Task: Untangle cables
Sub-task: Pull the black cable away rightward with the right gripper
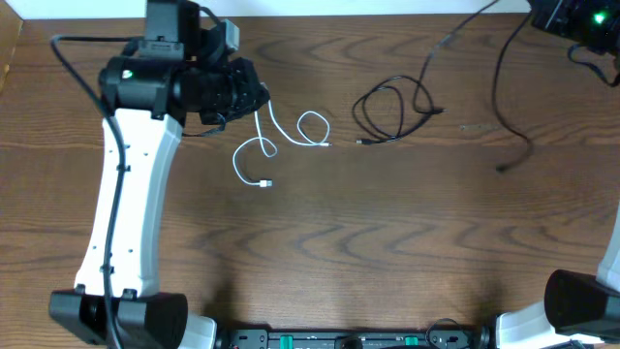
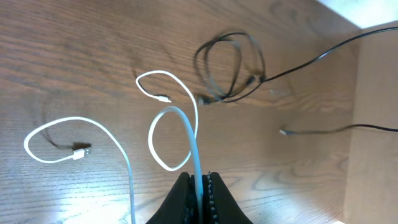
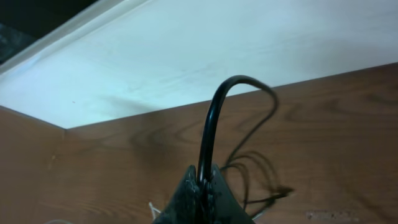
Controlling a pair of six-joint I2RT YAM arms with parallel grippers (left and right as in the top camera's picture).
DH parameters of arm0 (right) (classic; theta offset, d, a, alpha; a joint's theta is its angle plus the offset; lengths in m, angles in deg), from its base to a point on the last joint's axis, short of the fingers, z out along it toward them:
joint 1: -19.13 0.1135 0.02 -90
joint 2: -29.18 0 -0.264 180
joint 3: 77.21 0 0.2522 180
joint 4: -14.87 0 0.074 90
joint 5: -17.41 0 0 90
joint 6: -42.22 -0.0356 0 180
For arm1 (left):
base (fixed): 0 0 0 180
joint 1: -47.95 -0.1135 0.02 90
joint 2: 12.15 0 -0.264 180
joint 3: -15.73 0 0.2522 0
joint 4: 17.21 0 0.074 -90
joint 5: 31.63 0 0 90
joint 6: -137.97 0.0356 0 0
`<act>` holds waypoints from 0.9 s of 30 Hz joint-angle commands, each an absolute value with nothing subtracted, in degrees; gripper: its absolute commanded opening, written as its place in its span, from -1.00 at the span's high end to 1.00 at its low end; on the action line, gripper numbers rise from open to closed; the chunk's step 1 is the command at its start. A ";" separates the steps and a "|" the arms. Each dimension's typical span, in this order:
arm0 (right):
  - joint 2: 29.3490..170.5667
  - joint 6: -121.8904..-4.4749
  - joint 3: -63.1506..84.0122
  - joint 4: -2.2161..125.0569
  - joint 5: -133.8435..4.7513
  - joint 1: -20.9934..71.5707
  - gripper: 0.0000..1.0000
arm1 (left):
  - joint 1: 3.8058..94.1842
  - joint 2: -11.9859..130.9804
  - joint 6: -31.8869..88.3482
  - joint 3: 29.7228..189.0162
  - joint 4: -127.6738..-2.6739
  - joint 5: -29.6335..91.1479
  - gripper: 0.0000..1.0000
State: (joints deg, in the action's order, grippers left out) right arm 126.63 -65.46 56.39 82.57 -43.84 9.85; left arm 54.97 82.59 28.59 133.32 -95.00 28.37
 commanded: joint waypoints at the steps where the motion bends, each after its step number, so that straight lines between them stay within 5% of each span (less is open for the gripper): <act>1: 126.48 -67.12 56.98 81.78 -34.15 10.11 0.98 | 56.66 84.95 29.73 132.78 -94.49 29.51 0.85; 6: 126.46 -74.70 56.98 72.40 -16.47 13.89 0.98 | 59.17 86.02 29.73 132.78 -91.59 29.51 0.85; 11: 126.48 -88.30 56.98 57.58 -21.39 16.75 0.98 | 59.54 86.02 29.73 132.78 -91.09 29.38 0.85; 17: 128.56 -84.60 55.40 63.49 -36.71 20.16 0.98 | 59.56 86.02 29.73 132.78 -91.15 28.86 0.86; 27: 130.55 -85.87 55.38 60.47 -22.09 21.15 0.98 | 59.56 86.26 29.51 132.78 -88.99 22.25 0.85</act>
State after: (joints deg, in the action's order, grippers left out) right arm 132.32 -84.93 54.88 60.51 -28.89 21.91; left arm 59.67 86.11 28.59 133.24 -90.69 28.18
